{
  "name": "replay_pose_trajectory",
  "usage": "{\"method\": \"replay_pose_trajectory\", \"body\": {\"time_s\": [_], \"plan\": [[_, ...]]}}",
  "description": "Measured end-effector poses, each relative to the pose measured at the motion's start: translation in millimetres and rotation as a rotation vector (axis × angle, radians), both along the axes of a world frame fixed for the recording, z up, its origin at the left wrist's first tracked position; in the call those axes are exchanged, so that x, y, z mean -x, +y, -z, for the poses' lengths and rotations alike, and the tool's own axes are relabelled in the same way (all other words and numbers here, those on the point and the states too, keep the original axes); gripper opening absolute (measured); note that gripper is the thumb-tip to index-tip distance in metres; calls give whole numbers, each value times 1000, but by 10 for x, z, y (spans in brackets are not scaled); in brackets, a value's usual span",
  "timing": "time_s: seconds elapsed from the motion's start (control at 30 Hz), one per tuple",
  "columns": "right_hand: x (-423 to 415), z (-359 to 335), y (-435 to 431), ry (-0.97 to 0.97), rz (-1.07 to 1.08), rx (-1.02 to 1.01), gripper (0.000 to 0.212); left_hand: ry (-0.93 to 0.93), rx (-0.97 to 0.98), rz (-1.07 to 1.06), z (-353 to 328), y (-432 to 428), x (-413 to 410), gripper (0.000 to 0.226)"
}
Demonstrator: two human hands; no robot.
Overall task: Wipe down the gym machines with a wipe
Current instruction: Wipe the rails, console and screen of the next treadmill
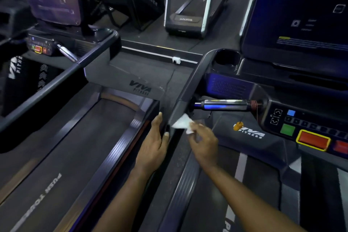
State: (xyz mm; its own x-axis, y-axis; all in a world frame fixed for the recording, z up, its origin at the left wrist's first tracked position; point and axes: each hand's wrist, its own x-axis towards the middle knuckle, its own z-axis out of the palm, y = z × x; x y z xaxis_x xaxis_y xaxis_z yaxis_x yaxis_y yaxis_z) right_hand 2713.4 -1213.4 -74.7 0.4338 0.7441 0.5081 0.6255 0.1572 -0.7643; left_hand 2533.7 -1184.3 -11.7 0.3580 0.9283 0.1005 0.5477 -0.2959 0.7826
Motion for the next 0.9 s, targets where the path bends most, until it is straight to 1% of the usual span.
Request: {"method": "replay_pose_trajectory", "body": {"time_s": [0.03,0.07,0.1,0.17,0.2,0.23,0.27,0.33,0.4,0.47,0.53,0.6,0.63,0.67,0.73,0.8,0.9], "plan": [[-2,30,-12,139,133,90,13,106,-30,-36,5,-2,-12,59],[-27,94,12,279,239,214,15,196,-59,-69,16,14,-37,56],[-49,179,41,427,310,359,19,249,-69,-90,19,16,-69,54],[-48,294,147,730,381,621,29,286,-71,-107,5,23,-88,50],[-31,305,229,858,366,695,35,300,-72,-116,7,26,-86,49],[5,285,327,974,317,724,35,314,-75,-123,3,30,-81,48],[62,255,440,1094,251,722,31,330,-77,-131,0,31,-76,47],[209,91,604,1332,151,612,18,337,-76,-142,-14,32,-77,44],[343,25,641,1525,80,552,20,342,-68,-141,-8,47,-92,42],[465,84,492,1556,27,582,33,341,-59,-139,-8,68,-89,41],[494,181,370,1558,56,580,38,339,-56,-141,5,80,-72,40],[431,202,443,1611,81,472,33,342,-57,-138,2,80,-73,39],[392,152,534,1645,72,390,31,344,-57,-136,2,77,-76,39],[367,80,631,1672,35,349,33,346,-59,-140,1,74,-80,39],[372,-55,716,1681,-50,413,42,354,-65,-150,-10,64,-84,39],[447,-92,615,1675,-117,477,50,358,-74,-156,-18,65,-91,39],[522,-10,317,1679,-119,510,58,358,-73,-159,-26,54,-75,39]]}}
